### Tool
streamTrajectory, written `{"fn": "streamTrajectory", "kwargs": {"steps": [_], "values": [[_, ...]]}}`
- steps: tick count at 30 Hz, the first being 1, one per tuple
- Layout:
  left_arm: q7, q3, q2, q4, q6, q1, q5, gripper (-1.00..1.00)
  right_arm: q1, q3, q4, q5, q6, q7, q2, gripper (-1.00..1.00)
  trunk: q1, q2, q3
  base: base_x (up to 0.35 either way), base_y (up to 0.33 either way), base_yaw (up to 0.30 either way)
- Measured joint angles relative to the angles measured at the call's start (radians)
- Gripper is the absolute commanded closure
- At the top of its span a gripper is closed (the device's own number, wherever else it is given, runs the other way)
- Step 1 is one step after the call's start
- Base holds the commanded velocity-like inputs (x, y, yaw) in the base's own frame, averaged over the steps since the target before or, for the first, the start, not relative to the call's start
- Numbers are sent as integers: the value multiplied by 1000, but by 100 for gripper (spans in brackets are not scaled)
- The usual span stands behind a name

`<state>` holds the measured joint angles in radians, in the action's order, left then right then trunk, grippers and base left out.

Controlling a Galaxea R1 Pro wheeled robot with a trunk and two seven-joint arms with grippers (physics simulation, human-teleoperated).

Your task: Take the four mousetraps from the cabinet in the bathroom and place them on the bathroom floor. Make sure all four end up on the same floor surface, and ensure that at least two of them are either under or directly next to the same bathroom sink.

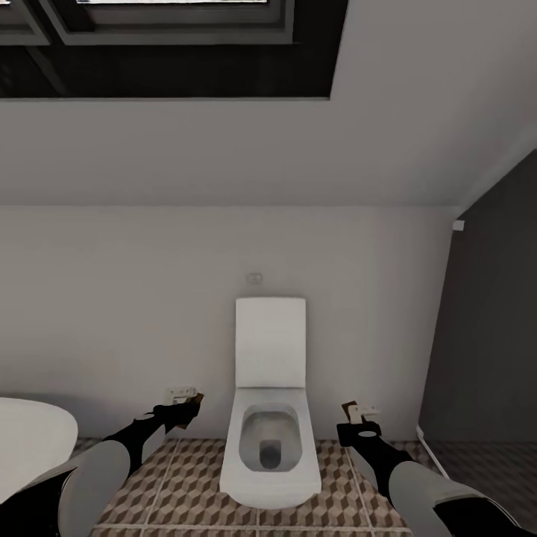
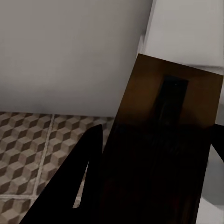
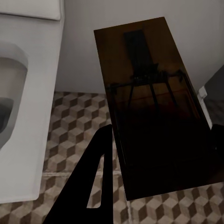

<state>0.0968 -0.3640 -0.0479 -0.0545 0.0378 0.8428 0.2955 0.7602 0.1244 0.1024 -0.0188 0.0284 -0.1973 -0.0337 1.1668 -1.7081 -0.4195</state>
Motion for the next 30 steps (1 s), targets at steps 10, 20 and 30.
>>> {"fn": "streamTrajectory", "kwargs": {"steps": [10, 20, 30], "values": [[4, 0, -2, 0, 0, 0, -1, 100, 0, 1, 0, 0, -1, -1, 1, 100, 23, -42, -19, 0, 0, 0], [5, -1, -2, 0, 0, 0, -3, 100, 0, 1, 0, -1, -1, -1, 0, 100, 38, -70, -31, 0, 0, 0], [6, -2, -4, 0, 0, 0, -1, 100, 0, 0, 0, -2, -3, -5, 1, 100, 77, -140, -63, 0, 0, 0]]}}
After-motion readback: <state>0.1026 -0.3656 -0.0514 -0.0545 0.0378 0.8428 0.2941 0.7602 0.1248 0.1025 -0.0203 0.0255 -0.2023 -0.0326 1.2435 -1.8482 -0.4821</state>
